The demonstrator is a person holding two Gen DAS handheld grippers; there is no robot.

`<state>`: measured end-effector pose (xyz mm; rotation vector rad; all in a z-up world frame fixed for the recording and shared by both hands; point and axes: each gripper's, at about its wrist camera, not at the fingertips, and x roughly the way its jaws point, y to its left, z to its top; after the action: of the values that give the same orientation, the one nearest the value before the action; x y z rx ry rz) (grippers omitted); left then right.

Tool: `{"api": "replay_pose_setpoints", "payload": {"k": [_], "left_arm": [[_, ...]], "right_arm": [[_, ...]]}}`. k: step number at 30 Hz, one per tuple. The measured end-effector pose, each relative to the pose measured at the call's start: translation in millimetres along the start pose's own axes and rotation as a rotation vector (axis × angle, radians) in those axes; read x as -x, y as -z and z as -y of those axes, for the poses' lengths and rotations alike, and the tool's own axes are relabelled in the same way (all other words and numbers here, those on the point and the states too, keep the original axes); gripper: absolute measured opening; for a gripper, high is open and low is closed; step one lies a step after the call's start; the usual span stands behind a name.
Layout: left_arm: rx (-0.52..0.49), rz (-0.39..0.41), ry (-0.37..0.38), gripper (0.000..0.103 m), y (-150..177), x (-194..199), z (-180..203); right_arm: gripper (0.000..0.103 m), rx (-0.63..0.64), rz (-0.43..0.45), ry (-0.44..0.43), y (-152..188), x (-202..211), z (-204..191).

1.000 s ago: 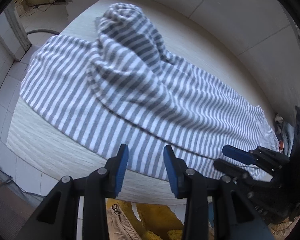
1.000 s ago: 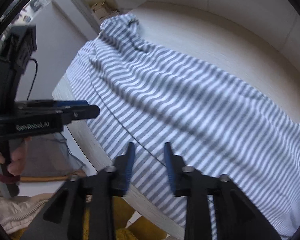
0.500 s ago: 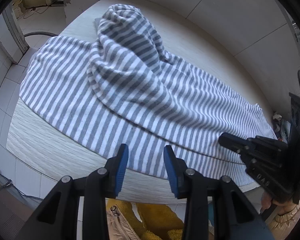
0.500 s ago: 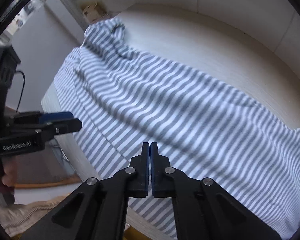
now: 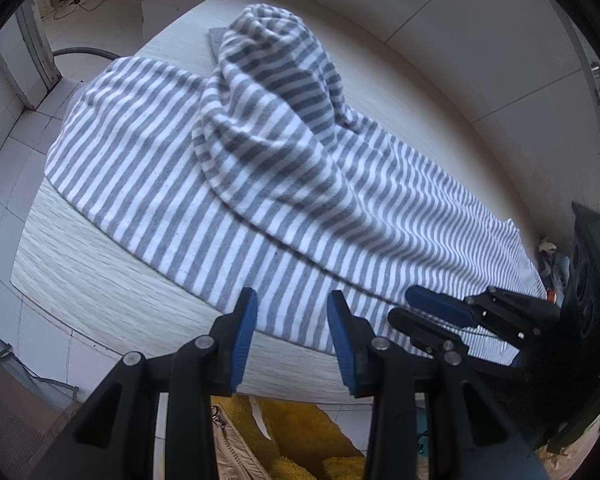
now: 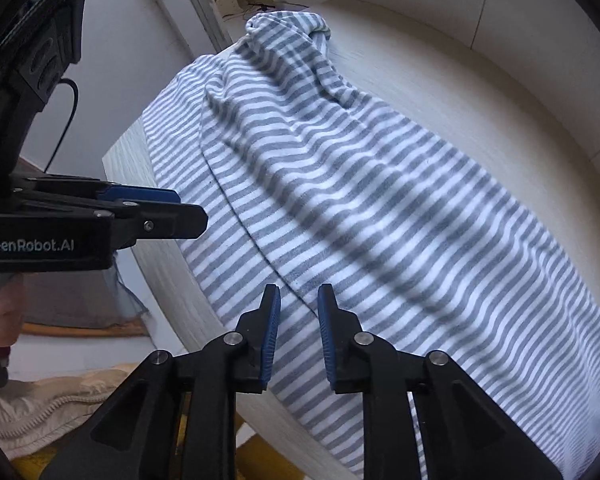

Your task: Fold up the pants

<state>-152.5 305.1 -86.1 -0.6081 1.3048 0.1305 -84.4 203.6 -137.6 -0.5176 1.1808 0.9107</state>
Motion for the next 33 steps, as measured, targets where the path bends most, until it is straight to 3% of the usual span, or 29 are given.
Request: {"api": "replay_pose_setpoints", "payload": {"k": [4,8,13,16,17,19,20,21,28,29,31,33], "left_arm": [[-0.011,0.005,-0.001,0.038,1,2,-2],[-0.012,0.010,0.001,0.038,5,-1,7],[-0.015,0.009,0.002,0.038,6,-4,11],[-0.001,0.002,0.009,0.038,5,-3,9],[0.010,-0.004,0.007,0.038,4,-2,7],[0.040,-0.012,0.002,0.038,3,1,0],[0.053,-0.010,-0.003,0.038,3,3,-4],[0.058,-0.006,-0.007,0.038,2,4,-7],[0.054,-0.016,0.006,0.038,-4,5,-11],[0.049,-0.014,0.006,0.038,-4,5,-10],[0.047,-0.009,0.013,0.037,-2,5,-9],[0.045,-0.007,0.018,0.037,0,6,-11]], "right_arm": [[0.018,0.000,-0.001,0.028,-6,-4,-10],[0.002,-0.106,0.001,-0.007,-8,-6,15],[0.002,-0.210,0.029,-0.032,-6,3,40],[0.002,-0.154,0.041,-0.085,-2,16,34],[0.003,-0.136,0.045,-0.089,6,27,36],[0.015,-0.109,0.048,-0.100,4,24,25],[0.029,-0.104,0.046,-0.101,4,23,21],[0.036,-0.097,0.043,-0.097,4,22,18],[0.036,0.069,0.024,0.047,-6,0,-10],[0.033,0.074,0.022,0.055,-8,0,-10],[0.014,0.051,0.013,0.087,-18,-7,-10],[0.004,-0.038,0.015,0.021,-23,-7,6]]}}
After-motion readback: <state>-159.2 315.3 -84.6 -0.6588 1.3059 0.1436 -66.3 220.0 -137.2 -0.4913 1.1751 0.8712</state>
